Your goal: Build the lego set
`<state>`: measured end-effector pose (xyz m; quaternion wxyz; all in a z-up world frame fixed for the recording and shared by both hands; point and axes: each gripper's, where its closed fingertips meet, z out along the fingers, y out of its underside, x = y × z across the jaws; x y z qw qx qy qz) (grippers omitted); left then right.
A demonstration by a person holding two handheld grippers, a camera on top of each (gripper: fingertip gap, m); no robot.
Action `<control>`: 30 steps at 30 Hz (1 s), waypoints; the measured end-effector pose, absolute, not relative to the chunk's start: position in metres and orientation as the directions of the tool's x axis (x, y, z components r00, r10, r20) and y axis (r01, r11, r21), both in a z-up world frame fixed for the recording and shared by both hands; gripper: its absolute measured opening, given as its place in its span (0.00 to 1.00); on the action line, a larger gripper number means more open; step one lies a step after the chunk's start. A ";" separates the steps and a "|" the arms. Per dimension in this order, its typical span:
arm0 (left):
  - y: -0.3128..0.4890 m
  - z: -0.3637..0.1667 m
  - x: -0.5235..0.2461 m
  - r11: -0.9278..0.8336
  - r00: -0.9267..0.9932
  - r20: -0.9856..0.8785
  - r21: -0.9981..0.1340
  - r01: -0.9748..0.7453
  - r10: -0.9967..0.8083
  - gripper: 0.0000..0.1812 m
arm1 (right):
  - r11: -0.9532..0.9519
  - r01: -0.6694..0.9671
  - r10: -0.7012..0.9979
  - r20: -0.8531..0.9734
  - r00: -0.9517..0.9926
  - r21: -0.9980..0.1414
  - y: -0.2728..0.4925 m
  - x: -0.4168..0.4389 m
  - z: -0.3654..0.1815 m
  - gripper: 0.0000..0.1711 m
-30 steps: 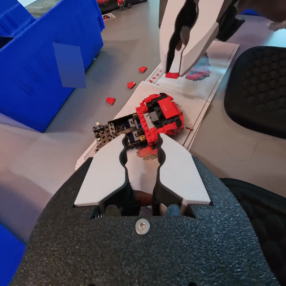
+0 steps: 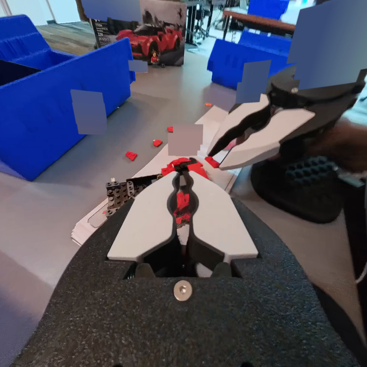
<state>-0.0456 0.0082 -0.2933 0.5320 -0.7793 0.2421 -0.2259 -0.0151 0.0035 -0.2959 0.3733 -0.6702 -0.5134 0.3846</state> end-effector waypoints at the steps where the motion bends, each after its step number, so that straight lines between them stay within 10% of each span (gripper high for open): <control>1: 0.008 -0.287 -0.045 -0.329 0.772 0.139 -0.940 -0.095 -0.620 0.03 | -0.161 0.407 0.979 -0.094 0.181 -0.899 0.003 -0.015 -0.293 0.09; 22: -0.005 -0.296 -0.031 -0.440 0.687 0.245 -0.890 -0.121 -0.684 0.03 | 0.074 0.512 0.964 0.193 0.183 -0.856 -0.001 -0.003 -0.294 0.09; 30: -0.005 -0.254 -0.012 -0.484 0.507 0.531 -0.843 0.234 -0.679 0.08 | 0.149 0.277 0.923 0.234 0.307 -0.949 0.001 -0.012 -0.252 0.09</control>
